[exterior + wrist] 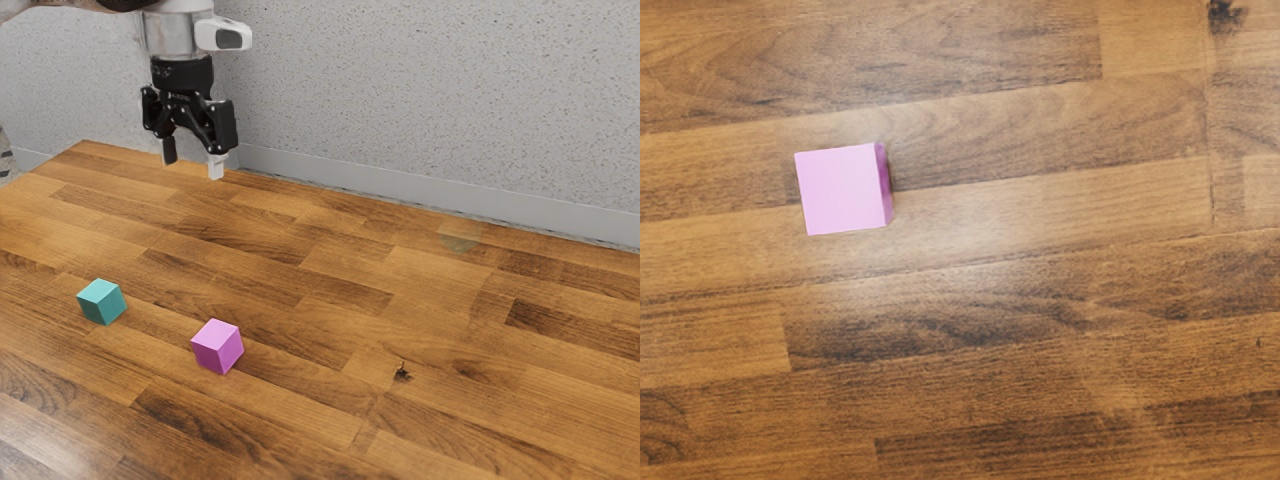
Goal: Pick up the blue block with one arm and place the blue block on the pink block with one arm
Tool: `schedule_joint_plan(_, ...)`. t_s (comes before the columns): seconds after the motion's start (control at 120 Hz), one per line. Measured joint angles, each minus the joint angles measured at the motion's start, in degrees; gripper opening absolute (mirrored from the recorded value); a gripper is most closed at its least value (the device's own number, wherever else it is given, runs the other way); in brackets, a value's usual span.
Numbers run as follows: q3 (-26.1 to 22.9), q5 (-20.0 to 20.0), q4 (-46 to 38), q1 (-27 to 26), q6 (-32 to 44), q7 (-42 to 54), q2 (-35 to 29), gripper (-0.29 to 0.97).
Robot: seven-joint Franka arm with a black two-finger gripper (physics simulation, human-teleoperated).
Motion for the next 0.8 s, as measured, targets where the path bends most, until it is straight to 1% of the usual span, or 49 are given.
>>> schedule_joint_plan(0.1, -0.11, 0.02, 0.02, -0.40, 4.58, -0.34, 0.12, 0.68)
schedule_joint_plan(0.233, -0.13, 0.21, 0.01, 1.33, 8.06, -0.65, -0.17, 0.68)
schedule_joint_plan(0.283, -0.11, 0.32, -0.58, 2.27, 8.89, -0.75, -1.30, 0.68)
schedule_joint_plan(0.35, -0.14, 0.25, -5.70, 4.16, 9.79, -0.87, -5.20, 0.68)
schedule_joint_plan(0.4, -0.16, 0.11, -11.02, 6.82, 10.87, -0.96, -8.21, 0.68)
schedule_joint_plan(0.492, -0.13, -1.33, -19.57, 16.92, 14.97, -1.15, -11.62, 0.68)
schedule_joint_plan(0.542, -0.12, -2.15, -23.47, 20.54, 17.87, -1.23, -12.21, 0.68)
schedule_joint_plan(0.642, -0.11, -2.82, -31.70, 25.06, 24.57, -0.43, -14.01, 0.68)
schedule_joint_plan(0.8, 0.29, -2.25, -38.47, 28.98, 32.59, 3.43, -14.57, 0.68)
